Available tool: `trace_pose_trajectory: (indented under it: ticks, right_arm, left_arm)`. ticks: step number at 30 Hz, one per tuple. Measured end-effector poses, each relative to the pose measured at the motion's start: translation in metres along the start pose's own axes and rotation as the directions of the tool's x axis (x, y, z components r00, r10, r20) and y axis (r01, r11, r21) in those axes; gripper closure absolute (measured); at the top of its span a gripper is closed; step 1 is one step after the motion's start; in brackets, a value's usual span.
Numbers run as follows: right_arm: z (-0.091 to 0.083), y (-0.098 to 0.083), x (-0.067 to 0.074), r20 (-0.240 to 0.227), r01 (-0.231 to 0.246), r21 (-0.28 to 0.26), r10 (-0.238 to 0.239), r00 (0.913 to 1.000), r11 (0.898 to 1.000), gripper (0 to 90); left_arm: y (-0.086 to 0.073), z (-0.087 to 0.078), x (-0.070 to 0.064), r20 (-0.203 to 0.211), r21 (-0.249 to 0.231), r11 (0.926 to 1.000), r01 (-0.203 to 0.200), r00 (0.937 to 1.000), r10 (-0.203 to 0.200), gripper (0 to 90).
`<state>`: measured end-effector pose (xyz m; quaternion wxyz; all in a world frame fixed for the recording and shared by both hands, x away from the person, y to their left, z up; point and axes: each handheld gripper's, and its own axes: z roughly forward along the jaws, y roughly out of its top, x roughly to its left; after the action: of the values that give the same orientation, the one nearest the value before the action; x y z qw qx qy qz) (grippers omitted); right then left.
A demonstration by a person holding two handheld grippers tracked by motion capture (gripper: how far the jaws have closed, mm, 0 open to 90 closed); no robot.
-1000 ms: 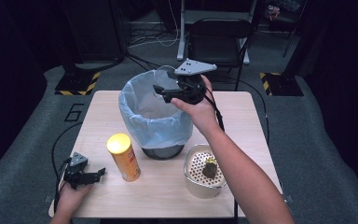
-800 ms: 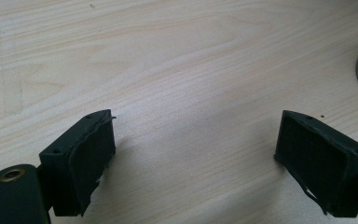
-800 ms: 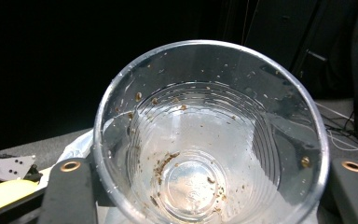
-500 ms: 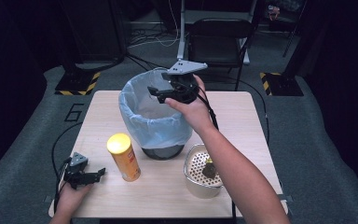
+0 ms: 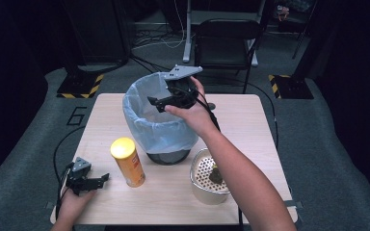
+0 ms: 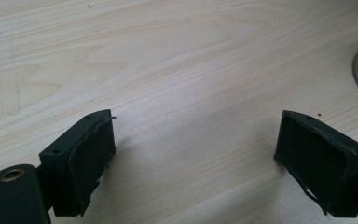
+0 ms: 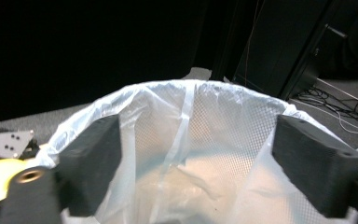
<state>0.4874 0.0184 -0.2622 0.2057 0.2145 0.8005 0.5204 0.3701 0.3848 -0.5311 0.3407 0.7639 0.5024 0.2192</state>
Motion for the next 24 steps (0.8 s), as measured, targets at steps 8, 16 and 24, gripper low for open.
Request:
trace_pose_trajectory:
  ticks: [8,16,24]
  right_arm:
    - [-0.014,0.004,0.007,0.004,0.000,-0.028,0.000,1.0000,1.000,14.3]
    - [-0.035,0.003,0.007,-0.008,0.002,-0.053,-0.002,1.0000,0.999,14.6]
    - [-0.073,-0.004,-0.006,-0.003,-0.031,-0.100,0.031,0.9995,0.995,17.3]
  left_arm:
    - [0.000,0.000,-0.001,0.005,-0.001,0.9999,0.014,0.9999,-0.014,11.7]
    - [0.000,-0.001,0.000,0.003,0.008,1.0000,-0.004,1.0000,0.004,11.6]
    - [0.000,0.001,0.000,-0.002,-0.008,1.0000,-0.002,1.0000,0.002,11.6]
